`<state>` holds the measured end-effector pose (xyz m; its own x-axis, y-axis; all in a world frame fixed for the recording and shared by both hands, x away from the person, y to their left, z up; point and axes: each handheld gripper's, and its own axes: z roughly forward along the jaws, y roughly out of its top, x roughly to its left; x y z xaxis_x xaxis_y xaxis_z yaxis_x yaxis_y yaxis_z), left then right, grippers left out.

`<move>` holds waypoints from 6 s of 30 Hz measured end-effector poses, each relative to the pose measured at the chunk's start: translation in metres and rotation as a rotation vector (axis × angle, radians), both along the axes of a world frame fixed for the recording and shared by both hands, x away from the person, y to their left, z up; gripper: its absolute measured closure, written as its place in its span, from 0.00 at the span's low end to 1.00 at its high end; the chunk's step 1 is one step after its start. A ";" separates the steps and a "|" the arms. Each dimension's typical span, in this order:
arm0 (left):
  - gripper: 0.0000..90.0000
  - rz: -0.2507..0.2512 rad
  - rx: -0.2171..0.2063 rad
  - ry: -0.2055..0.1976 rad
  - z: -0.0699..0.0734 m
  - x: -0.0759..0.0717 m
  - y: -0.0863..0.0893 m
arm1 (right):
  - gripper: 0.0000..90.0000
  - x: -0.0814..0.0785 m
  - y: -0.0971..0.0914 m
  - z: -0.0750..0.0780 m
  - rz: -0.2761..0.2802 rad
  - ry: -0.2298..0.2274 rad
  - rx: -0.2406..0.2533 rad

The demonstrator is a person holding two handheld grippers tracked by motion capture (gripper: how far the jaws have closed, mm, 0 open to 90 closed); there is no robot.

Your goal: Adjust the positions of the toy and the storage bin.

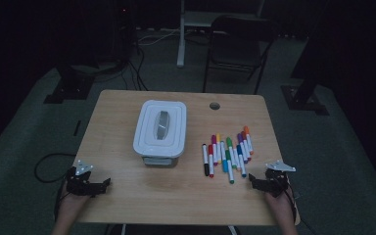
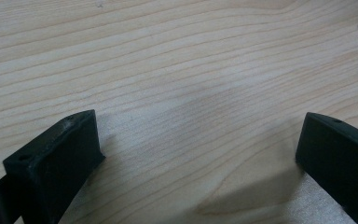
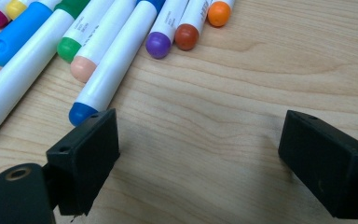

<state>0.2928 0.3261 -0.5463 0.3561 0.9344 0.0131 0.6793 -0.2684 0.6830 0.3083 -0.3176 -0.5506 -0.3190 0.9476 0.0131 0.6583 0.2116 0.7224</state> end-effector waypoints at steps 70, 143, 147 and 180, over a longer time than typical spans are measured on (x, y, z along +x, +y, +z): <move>0.00 -0.081 -0.094 -0.133 0.024 0.104 -0.071 | 0.15 0.117 0.165 0.047 0.273 -0.087 -0.024; 0.04 -0.298 -0.047 -0.105 0.038 0.119 -0.135 | 0.20 0.047 0.173 0.051 0.306 -0.092 0.090; 0.04 -0.304 -0.057 -0.104 0.037 0.120 -0.132 | 0.20 0.043 0.174 0.051 0.325 -0.084 0.099; 0.03 -0.249 -0.158 -0.018 0.038 0.111 -0.086 | 0.14 0.025 0.142 0.045 0.396 -0.115 0.127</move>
